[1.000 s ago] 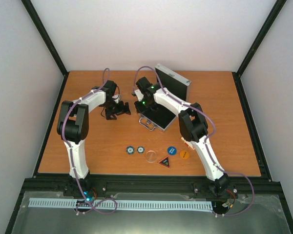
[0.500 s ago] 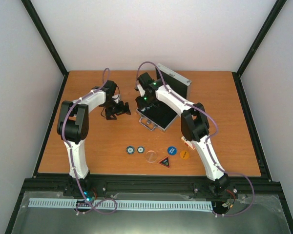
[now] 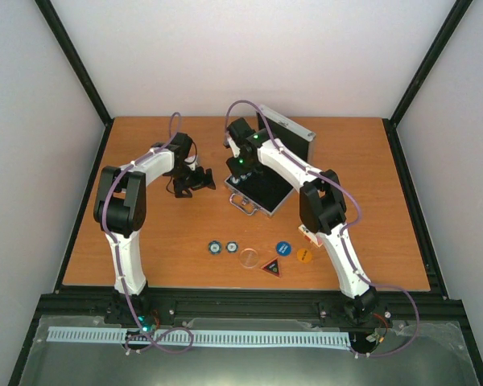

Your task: Pack up texas hold em set

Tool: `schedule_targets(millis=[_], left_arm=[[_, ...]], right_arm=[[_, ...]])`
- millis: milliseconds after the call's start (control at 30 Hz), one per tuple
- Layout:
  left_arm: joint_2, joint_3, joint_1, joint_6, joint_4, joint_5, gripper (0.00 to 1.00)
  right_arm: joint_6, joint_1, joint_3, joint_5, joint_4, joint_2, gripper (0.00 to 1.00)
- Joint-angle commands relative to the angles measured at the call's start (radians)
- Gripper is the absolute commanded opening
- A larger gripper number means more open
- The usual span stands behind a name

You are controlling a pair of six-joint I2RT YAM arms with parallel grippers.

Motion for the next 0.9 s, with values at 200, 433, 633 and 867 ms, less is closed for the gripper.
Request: schedule_targets(millis=[200,433,633,867], left_arm=[[0.008,-0.033,0.012,0.016,-0.029,-0.054,0.98],[0.006,-0.042,0.012,0.017,-0.027,-0.056,0.98],[0.000,-0.045,0.013,0.017,-0.027,-0.056,0.98],[-0.001,-0.029,0.012,0.014,-0.029,-0.060,0.98]], right_arm=[[-0.037,-0.005,0.029,-0.006,-0.003,-0.001,0.54],[-0.043,0.002,-0.003,-0.016,-0.001,0.003,0.54],[-0.036,0.017,-0.013,-0.063,-0.002,-0.025,0.53],[-0.023,0.033,-0.100,-0.037,-0.009,-0.068,0.77]])
